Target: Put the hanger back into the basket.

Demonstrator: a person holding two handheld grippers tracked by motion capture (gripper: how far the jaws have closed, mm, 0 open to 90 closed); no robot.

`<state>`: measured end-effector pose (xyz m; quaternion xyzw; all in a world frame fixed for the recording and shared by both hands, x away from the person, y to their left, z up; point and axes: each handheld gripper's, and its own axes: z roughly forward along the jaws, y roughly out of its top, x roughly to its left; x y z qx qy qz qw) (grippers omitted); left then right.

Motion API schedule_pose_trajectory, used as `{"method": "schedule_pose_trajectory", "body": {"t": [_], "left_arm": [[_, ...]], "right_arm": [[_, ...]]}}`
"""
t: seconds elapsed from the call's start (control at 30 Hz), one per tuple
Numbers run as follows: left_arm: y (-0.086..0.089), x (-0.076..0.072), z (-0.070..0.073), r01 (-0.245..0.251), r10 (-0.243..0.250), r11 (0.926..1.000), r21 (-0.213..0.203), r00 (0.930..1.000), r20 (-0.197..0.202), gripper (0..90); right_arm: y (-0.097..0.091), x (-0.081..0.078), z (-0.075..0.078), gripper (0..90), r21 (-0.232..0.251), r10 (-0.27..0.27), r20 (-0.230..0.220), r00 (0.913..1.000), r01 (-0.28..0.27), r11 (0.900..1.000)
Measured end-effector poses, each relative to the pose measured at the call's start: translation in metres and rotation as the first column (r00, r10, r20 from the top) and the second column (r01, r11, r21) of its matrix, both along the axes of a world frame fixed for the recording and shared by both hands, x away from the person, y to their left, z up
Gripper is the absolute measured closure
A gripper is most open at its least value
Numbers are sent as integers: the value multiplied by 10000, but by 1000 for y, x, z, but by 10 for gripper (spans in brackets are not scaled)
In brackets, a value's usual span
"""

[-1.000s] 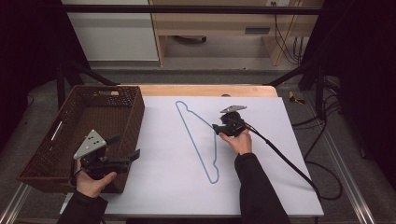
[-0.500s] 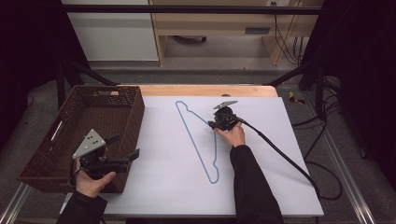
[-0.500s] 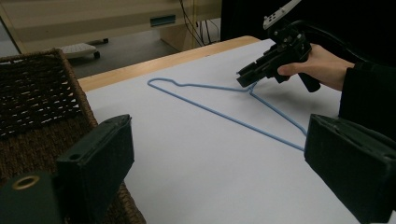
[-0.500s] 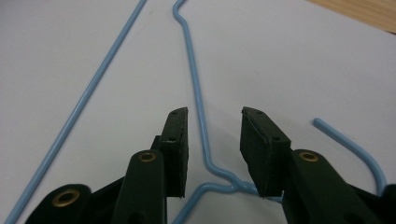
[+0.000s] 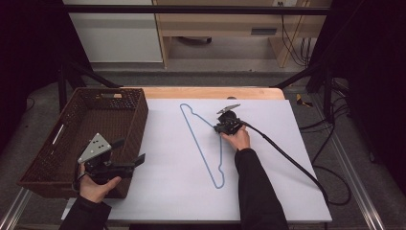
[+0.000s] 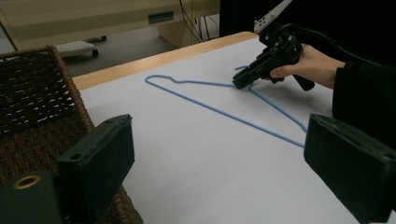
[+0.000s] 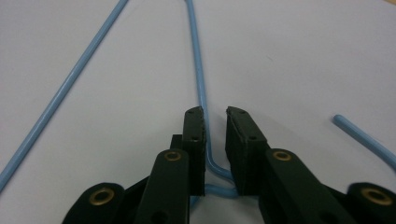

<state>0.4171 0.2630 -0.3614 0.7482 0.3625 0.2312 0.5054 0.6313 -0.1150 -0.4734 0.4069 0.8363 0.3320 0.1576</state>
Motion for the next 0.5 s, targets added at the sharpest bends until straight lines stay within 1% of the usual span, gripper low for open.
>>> {"method": "schedule_pose_trajectory", "body": {"t": [0.07,0.2,0.23,0.27,0.37,0.4,0.5], "left_arm": [[0,0,0,-2,2,10000,8,10000,-8,84],[0,0,0,-14,14,10000,3,10000,-25,85],[0,0,0,-14,14,10000,3,10000,-25,85],[-1,0,-1,6,-6,10000,10,10000,-31,85],[-1,0,-1,10,-10,10000,28,10000,-33,85],[-1,0,-1,9,-9,10000,35,10000,-35,85],[-1,0,-1,1,-1,10000,46,10000,-42,86]], "right_arm": [[1,-1,0,792,-12,-27,-40,10000,27,10000],[3,-2,1,824,-134,286,-92,9995,-287,9995],[3,-2,1,824,-134,286,-92,9995,-287,9995],[5,-3,2,860,-237,364,-102,9993,-366,9990],[7,-3,2,871,-229,371,-154,9992,-374,9990],[7,-2,3,872,-445,500,-82,9987,-503,9977],[8,-2,4,874,-425,458,-179,9988,-466,9980]]}}
